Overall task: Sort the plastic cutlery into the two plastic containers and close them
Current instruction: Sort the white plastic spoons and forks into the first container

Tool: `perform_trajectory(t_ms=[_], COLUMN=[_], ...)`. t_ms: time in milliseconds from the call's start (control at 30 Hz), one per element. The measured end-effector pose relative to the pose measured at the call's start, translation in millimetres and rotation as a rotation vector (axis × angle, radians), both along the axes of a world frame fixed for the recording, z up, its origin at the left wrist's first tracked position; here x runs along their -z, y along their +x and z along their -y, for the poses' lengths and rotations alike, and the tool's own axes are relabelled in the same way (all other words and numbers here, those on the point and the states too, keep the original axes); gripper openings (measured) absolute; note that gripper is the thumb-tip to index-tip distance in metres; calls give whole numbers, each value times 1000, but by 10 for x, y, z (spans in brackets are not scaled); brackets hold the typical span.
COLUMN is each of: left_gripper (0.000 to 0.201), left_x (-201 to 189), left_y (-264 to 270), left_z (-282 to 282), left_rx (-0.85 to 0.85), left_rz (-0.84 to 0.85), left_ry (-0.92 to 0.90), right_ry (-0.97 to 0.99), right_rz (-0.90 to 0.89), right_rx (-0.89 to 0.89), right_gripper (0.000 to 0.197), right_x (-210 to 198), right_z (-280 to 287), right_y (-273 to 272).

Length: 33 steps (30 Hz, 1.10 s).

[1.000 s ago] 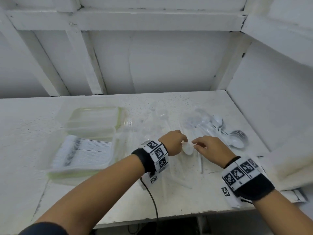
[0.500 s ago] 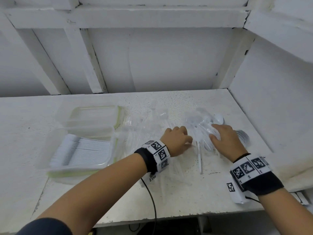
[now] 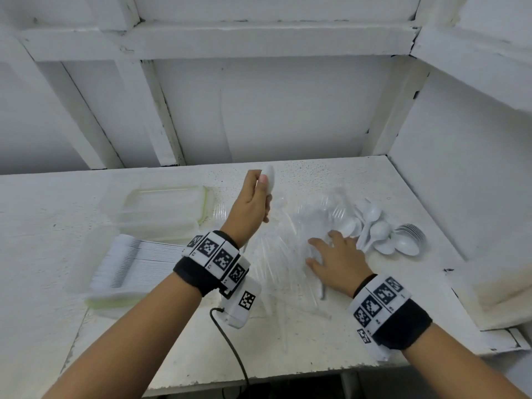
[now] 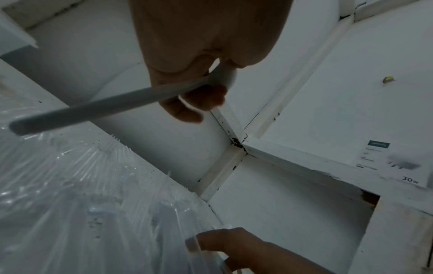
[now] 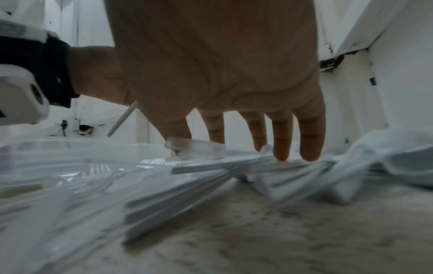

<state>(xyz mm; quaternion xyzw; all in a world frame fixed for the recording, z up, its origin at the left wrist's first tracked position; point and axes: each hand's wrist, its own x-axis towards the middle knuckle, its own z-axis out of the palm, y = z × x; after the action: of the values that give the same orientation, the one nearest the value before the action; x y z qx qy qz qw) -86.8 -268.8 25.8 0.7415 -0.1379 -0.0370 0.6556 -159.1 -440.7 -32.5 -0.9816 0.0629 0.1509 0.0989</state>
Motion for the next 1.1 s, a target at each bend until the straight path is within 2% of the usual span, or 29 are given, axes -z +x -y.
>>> perform_trajectory(t_ms=[100, 200, 333, 400, 467, 500, 567, 633, 733, 1000, 1100], left_gripper=[5, 21, 28, 31, 31, 30, 27, 25, 24, 27, 28], left_x=[66, 103, 118, 140, 166, 180, 202, 208, 190, 230, 256], left_y=[13, 1, -17, -11, -5, 2, 15, 9, -23, -62, -82], left_z=[-58, -87, -148, -179, -191, -191, -178, -149, -90, -36, 34], left_rx=[14, 20, 19, 24, 11, 0, -5, 25, 69, 131, 134], left_rz=[-67, -103, -99, -114, -138, -154, -190, -201, -189, -147, -139], left_ry=[102, 179, 237, 296, 381, 420, 449, 442, 443, 533, 581], right_ry=[17, 57, 238, 330, 332, 295, 216, 172, 146, 416, 548], right_rz=[-26, -29, 49, 166, 265, 251, 120, 13, -48, 21, 101], right_rx=[-67, -88, -75, 33, 208, 283, 353, 325, 322, 587, 698], right_gripper=[48, 44, 41, 37, 25, 22, 37, 45, 44, 36, 32], right_x=[15, 28, -40, -83, -116, -121, -140, -148, -90, -26, -43], right_z=[-183, -253, -101, 69, 268, 359, 450, 420, 311, 254, 291], right_y=[-13, 24, 52, 83, 154, 205, 299, 399, 529, 561, 509])
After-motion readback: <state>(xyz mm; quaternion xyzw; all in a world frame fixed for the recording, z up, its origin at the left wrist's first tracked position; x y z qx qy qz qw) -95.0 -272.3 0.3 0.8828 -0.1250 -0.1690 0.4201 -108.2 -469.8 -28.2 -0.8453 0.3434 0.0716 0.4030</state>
